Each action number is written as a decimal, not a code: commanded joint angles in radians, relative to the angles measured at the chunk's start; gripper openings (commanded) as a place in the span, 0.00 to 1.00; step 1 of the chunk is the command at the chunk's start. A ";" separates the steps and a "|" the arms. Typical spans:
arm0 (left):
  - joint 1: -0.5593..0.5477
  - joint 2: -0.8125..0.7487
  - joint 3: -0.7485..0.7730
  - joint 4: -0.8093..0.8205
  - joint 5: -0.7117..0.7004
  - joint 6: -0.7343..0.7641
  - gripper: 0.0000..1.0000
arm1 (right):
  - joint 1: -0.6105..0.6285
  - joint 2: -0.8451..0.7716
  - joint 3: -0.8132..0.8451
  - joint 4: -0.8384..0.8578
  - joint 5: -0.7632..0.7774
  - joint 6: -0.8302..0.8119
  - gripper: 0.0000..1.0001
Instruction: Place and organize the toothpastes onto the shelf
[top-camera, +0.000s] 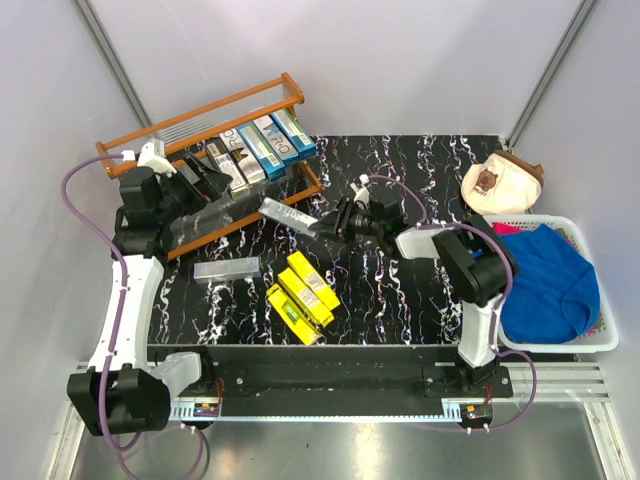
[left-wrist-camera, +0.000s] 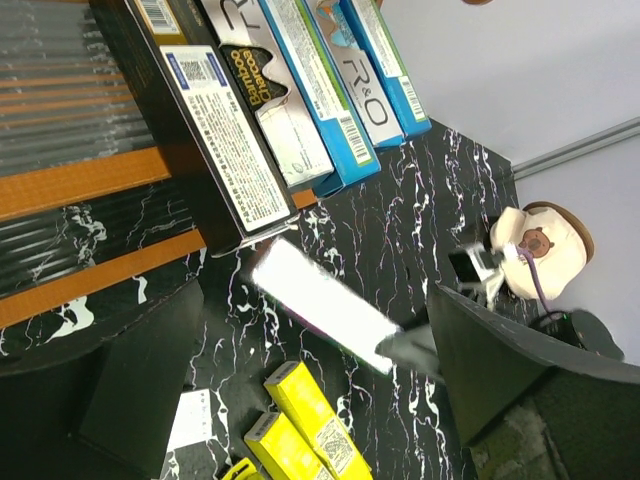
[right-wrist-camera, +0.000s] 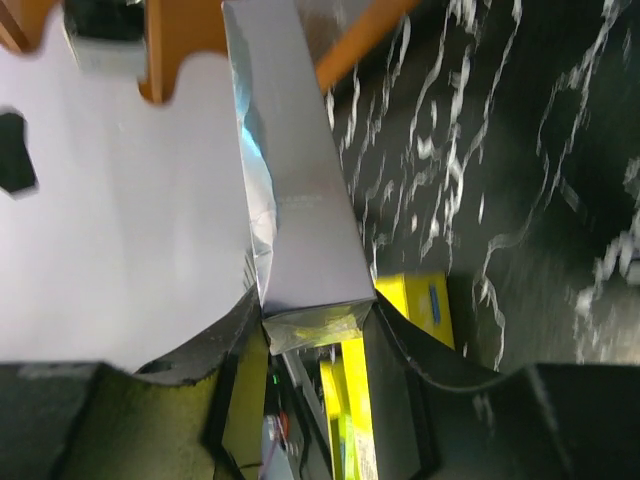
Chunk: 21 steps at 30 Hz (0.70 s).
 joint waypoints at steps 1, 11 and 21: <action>0.002 -0.002 -0.019 0.065 0.045 -0.002 0.99 | -0.027 0.114 0.115 0.284 -0.010 0.155 0.21; 0.002 -0.007 -0.045 0.072 0.050 0.007 0.99 | -0.032 0.290 0.309 0.236 0.235 0.226 0.21; 0.002 -0.007 -0.053 0.075 0.064 0.013 0.99 | -0.032 0.407 0.455 0.129 0.481 0.341 0.20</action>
